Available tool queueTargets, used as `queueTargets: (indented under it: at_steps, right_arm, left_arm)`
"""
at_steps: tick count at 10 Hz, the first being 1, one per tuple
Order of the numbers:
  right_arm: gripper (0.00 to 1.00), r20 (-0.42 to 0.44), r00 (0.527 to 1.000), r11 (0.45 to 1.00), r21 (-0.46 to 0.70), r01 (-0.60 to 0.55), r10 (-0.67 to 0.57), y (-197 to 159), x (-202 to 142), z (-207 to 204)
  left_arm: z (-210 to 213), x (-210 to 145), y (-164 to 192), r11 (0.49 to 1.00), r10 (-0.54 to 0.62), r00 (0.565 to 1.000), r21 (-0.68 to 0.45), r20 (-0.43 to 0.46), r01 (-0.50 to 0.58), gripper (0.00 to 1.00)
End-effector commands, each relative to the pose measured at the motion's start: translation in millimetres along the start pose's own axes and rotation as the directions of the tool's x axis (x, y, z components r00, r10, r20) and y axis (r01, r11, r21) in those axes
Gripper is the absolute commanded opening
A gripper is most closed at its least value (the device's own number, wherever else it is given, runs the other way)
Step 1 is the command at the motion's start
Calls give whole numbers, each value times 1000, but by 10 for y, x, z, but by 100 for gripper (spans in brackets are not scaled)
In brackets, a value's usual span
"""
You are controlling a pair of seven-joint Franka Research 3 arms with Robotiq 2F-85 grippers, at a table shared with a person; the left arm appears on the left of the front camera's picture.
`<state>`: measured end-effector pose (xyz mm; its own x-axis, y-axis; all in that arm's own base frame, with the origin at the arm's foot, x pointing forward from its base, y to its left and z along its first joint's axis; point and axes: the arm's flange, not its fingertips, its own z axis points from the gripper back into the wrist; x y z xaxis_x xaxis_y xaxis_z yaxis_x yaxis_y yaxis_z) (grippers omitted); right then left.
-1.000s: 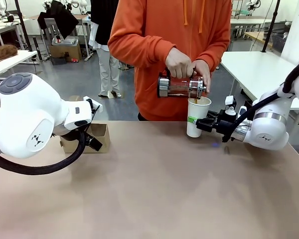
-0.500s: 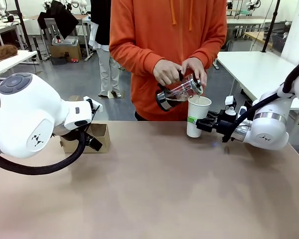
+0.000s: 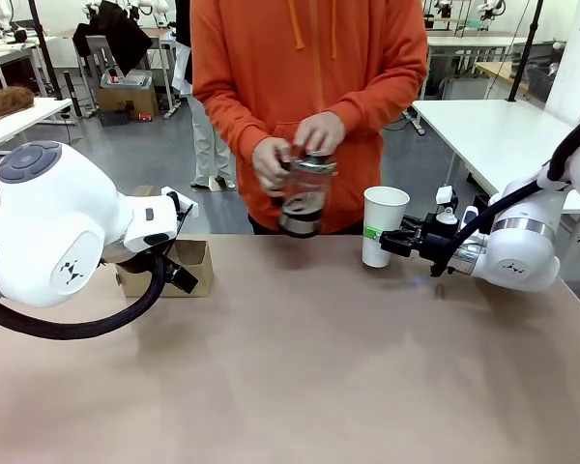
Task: Pour a drink into a cup and package it in a carrier.
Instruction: When a person places the Paper Cup Lid on the 600 ml Paper Cup , lift the 600 ml Paper Cup.
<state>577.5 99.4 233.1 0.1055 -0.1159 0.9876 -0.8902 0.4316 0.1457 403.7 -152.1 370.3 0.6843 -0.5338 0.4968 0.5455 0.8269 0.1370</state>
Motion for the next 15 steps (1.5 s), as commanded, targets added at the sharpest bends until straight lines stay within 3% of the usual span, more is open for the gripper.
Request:
queueTargets:
  at_steps: [1, 15]
  right_arm:
    - [80, -5, 1000, 1000, -9, -3, 3, 3, 30, -28]
    - [80, -5, 1000, 1000, -9, -3, 3, 3, 30, -28]
  left_arm:
    - [3, -2, 2, 1000, 1, 1000, -2, 1, -1, 100]
    - [3, -2, 2, 1000, 1, 1000, -2, 1, -1, 100]
